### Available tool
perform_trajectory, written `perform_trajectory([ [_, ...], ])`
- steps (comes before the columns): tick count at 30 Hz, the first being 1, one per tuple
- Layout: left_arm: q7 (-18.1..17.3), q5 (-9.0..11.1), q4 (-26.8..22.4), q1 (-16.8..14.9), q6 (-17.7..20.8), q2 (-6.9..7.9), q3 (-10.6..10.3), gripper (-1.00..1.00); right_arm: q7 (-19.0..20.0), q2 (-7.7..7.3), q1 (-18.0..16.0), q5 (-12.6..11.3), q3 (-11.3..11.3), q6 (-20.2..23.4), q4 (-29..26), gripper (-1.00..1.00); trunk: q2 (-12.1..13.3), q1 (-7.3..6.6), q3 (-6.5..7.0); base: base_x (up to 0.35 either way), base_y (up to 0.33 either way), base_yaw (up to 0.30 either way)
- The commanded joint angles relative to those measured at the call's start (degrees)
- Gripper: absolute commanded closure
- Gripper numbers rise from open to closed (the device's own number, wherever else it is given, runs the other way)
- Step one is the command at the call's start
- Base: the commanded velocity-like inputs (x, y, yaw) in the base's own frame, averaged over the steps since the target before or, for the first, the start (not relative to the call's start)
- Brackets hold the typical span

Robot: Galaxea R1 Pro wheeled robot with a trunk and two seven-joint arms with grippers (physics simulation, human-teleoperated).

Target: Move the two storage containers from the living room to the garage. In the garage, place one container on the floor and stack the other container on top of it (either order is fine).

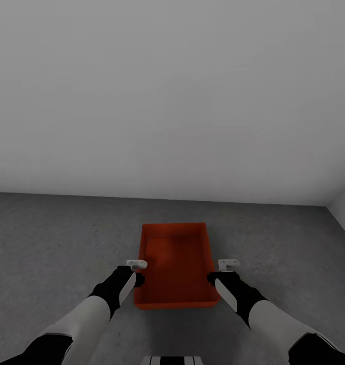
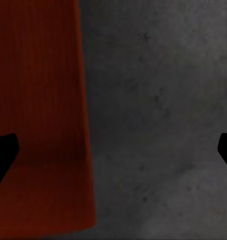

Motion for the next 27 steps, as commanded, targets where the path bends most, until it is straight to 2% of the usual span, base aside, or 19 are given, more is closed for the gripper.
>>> perform_trajectory([
  [1, 0.3, 0.2, -0.1, 0.0, 0.3, -0.01, -0.1, -1.00, -0.5, -0.05, 0.0, -0.4, 0.5, 0.3, -0.1, -1.00, 0.4, -0.23, 0.14, 0.000, 0.000, 0.000],
  [20, 0.3, 0.2, -0.1, 0.0, 0.3, -0.02, 0.0, -1.00, -0.5, 0.04, 0.0, -0.5, 0.3, 0.2, -0.4, -1.00, 8.0, -4.41, 3.58, 0.000, 0.000, 0.000],
  [27, 0.3, 0.2, 0.0, 0.0, 0.3, -0.02, 0.0, -1.00, -0.5, 0.04, 0.0, -0.5, 0.3, 0.2, -0.4, -1.00, 10.8, -5.94, 5.34, 0.000, 0.000, 0.000],
])
